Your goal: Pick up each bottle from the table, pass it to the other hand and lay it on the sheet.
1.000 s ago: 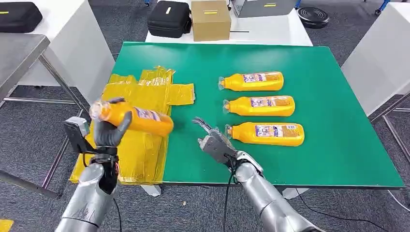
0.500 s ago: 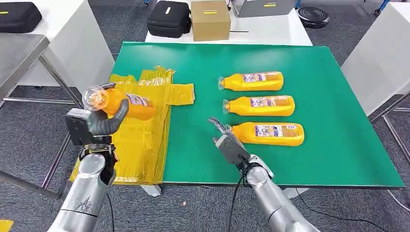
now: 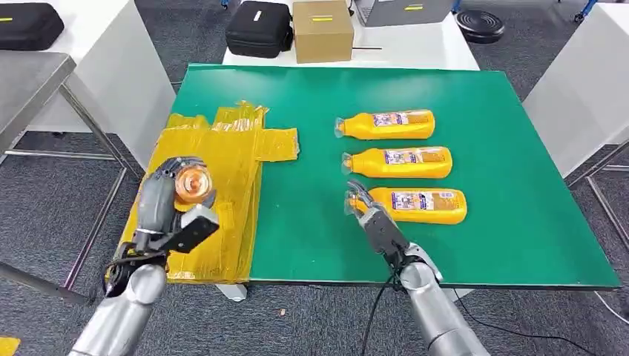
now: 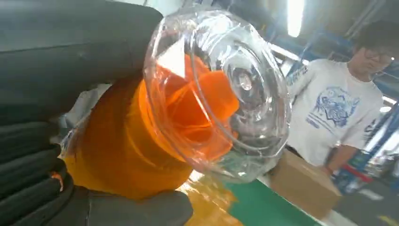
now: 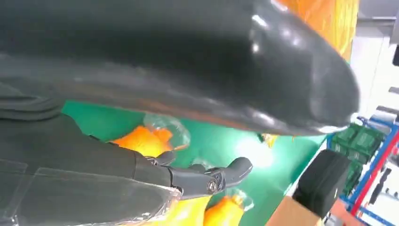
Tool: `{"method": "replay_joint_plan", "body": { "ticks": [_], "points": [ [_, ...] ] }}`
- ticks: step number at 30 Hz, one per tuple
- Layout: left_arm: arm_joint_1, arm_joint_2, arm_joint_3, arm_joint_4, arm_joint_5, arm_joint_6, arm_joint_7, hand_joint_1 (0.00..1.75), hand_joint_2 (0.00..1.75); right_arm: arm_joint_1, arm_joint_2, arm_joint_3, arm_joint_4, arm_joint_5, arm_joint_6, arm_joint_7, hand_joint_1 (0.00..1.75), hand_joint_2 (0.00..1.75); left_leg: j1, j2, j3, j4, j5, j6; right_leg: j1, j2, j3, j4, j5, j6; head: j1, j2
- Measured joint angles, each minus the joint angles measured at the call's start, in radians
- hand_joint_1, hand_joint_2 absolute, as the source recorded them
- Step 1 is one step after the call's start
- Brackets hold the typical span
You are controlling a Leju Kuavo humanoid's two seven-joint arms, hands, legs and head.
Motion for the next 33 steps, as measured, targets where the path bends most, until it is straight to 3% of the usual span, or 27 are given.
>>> {"method": "replay_joint_plan", "body": {
  "ticks": [7, 14, 24, 33],
  "points": [
    [0.095, 0.029, 0.0, -0.13, -0.306, 0.071, 0.132, 1.75, 1.75, 0.01, -0.005, -0.035, -0.034, 0.005, 0.012, 0.003, 0.0, 0.0, 0.0, 0.0, 0.0, 0.0, 0.0, 0.0, 0.0, 0.0, 0.0, 0.0, 0.0, 0.0, 0.0, 0.0],
    [0.137, 0.041, -0.009, -0.192, -0.379, 0.068, 0.177, 1.75, 1.75, 0.01, -0.006, -0.047, -0.047, 0.009, 0.015, 0.005, 0.0, 0.0, 0.0, 0.0, 0.0, 0.0, 0.0, 0.0, 0.0, 0.0, 0.0, 0.0, 0.0, 0.0, 0.0, 0.0],
    [0.193, 0.09, -0.102, -0.241, -0.692, -0.119, 0.348, 1.75, 1.75, 0.031, -0.006, -0.064, -0.085, 0.013, 0.051, 0.003, 0.0, 0.0, 0.0, 0.0, 0.0, 0.0, 0.0, 0.0, 0.0, 0.0, 0.0, 0.0, 0.0, 0.0, 0.0, 0.0],
    [0.17, 0.12, -0.175, -0.152, -0.667, -0.244, 0.295, 1.75, 1.75, 0.027, -0.005, -0.064, -0.085, 0.01, 0.054, 0.0, 0.0, 0.0, 0.0, 0.0, 0.0, 0.0, 0.0, 0.0, 0.0, 0.0, 0.0, 0.0, 0.0, 0.0, 0.0, 0.0]
  ]
}}
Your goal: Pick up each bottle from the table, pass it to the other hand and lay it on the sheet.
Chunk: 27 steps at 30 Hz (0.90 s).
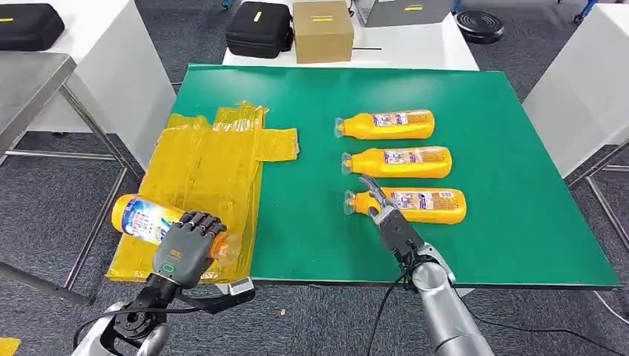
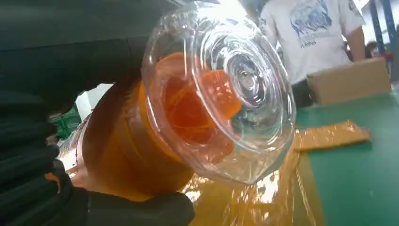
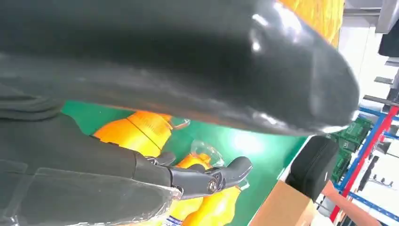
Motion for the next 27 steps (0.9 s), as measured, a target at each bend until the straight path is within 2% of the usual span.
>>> {"method": "replay_joint_plan", "body": {
  "ticks": [11, 17, 27],
  "points": [
    [-0.064, 0.03, -0.039, 0.119, 0.074, -0.065, -0.062, 1.75, 1.75, -0.025, 0.004, 0.0, 0.016, -0.006, -0.002, -0.009, 0.0, 0.0, 0.0, 0.0, 0.0, 0.0, 0.0, 0.0, 0.0, 0.0, 0.0, 0.0, 0.0, 0.0, 0.0, 0.0],
    [-0.141, 0.033, -0.048, 0.23, 0.103, -0.073, -0.051, 1.75, 1.75, -0.021, 0.004, 0.0, 0.018, -0.006, -0.002, -0.017, 0.0, 0.0, 0.0, 0.0, 0.0, 0.0, 0.0, 0.0, 0.0, 0.0, 0.0, 0.0, 0.0, 0.0, 0.0, 0.0],
    [-0.304, -0.067, 0.012, 0.471, -0.002, 0.008, 0.114, 1.75, 1.75, -0.01, 0.02, -0.001, 0.013, 0.013, 0.005, 0.002, 0.0, 0.0, 0.0, -0.001, 0.0, 0.0, 0.0, 0.0, 0.0, 0.0, 0.0, 0.0, 0.0, 0.0, 0.0, 0.0]
  ]
}}
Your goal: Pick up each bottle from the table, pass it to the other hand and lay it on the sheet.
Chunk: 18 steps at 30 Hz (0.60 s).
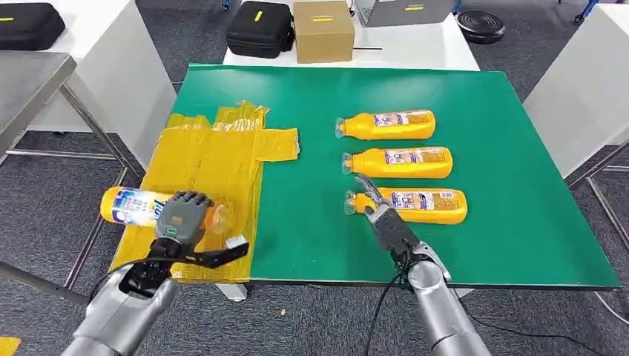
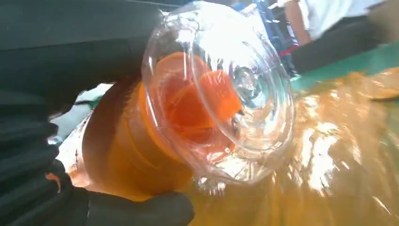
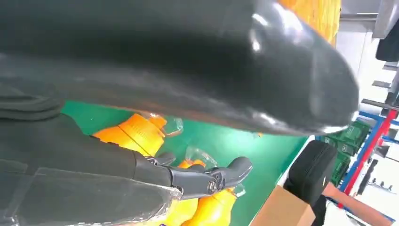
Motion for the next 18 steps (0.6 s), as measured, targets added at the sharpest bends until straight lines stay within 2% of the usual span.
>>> {"method": "replay_joint_plan", "body": {
  "ticks": [7, 18],
  "points": [
    [-0.041, -0.056, 0.006, 0.11, -0.028, -0.009, 0.034, 1.75, 1.75, 0.006, 0.007, 0.0, 0.0, 0.006, 0.0, 0.005, 0.0, 0.0, 0.0, 0.0, 0.0, 0.0, 0.0, 0.0, 0.0, 0.0, 0.0, 0.0, 0.0, 0.0, 0.0, 0.0],
    [-0.049, -0.074, 0.003, 0.162, -0.03, -0.052, 0.02, 1.75, 1.75, 0.013, 0.007, -0.006, 0.0, 0.007, 0.0, 0.005, 0.0, 0.0, 0.0, 0.0, 0.0, 0.0, 0.0, 0.0, 0.0, 0.0, 0.0, 0.0, 0.0, 0.0, 0.0, 0.0]
  ]
}}
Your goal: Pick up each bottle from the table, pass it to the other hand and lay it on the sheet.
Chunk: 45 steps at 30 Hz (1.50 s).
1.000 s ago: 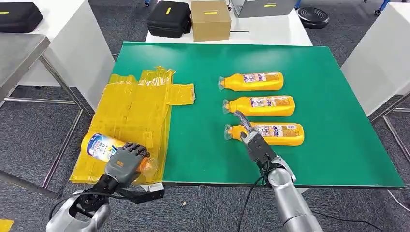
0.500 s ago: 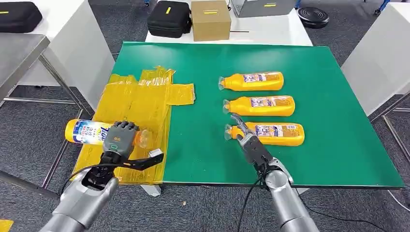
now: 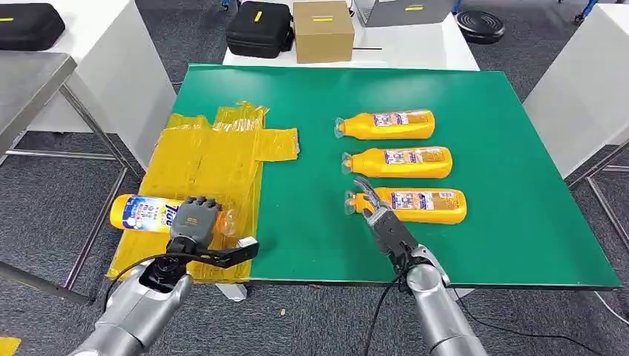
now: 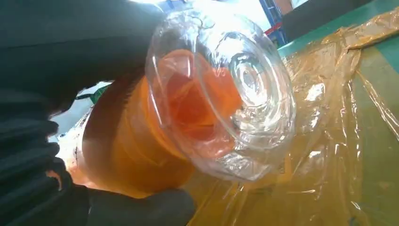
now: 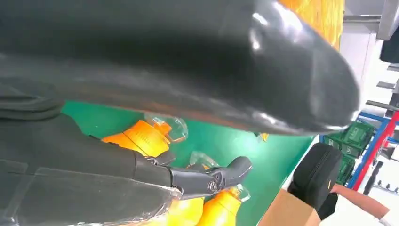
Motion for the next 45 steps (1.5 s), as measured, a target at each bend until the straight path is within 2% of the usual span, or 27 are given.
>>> {"method": "replay_joint_plan", "body": {
  "ticks": [16, 17, 18, 19, 45],
  "points": [
    [-0.009, 0.0, -0.013, -0.002, 0.0, -0.064, 0.002, 1.75, 1.75, 0.009, 0.0, -0.011, 0.001, 0.003, -0.004, -0.007, 0.0, 0.0, 0.0, 0.0, 0.001, 0.0, 0.0, 0.0, 0.0, 0.0, 0.001, 0.0, 0.0, 0.0, 0.0, 0.0],
    [-0.009, 0.0, -0.013, -0.002, 0.0, -0.071, -0.001, 1.08, 1.75, 0.009, -0.001, -0.011, 0.001, 0.003, -0.003, -0.008, 0.0, 0.0, 0.0, 0.0, 0.001, 0.0, 0.0, 0.0, 0.0, 0.0, 0.001, 0.0, 0.0, 0.0, 0.0, 0.0],
    [-0.01, 0.0, -0.013, -0.001, 0.0, -0.073, -0.008, 0.1, 1.75, 0.009, -0.001, -0.011, 0.003, 0.003, -0.004, -0.01, 0.0, 0.0, 0.0, 0.0, 0.001, 0.0, 0.0, 0.0, 0.0, 0.0, 0.001, 0.0, 0.0, 0.0, 0.0, 0.0],
    [-0.012, 0.0, -0.013, 0.002, 0.0, -0.073, -0.015, 0.0, 1.75, 0.009, -0.001, -0.011, 0.004, 0.002, -0.004, -0.011, 0.0, 0.0, 0.0, 0.0, 0.001, 0.0, 0.0, 0.0, 0.0, 0.0, 0.001, 0.0, 0.0, 0.0, 0.0, 0.0],
    [-0.05, -0.018, -0.013, 0.066, 0.0, -0.053, -0.051, 0.0, 1.75, 0.009, -0.01, -0.018, 0.008, -0.009, -0.005, -0.018, 0.0, 0.0, 0.0, 0.0, 0.004, 0.0, 0.0, 0.0, 0.0, 0.0, 0.005, 0.0, 0.001, -0.002, 0.0, 0.0]
  ]
}}
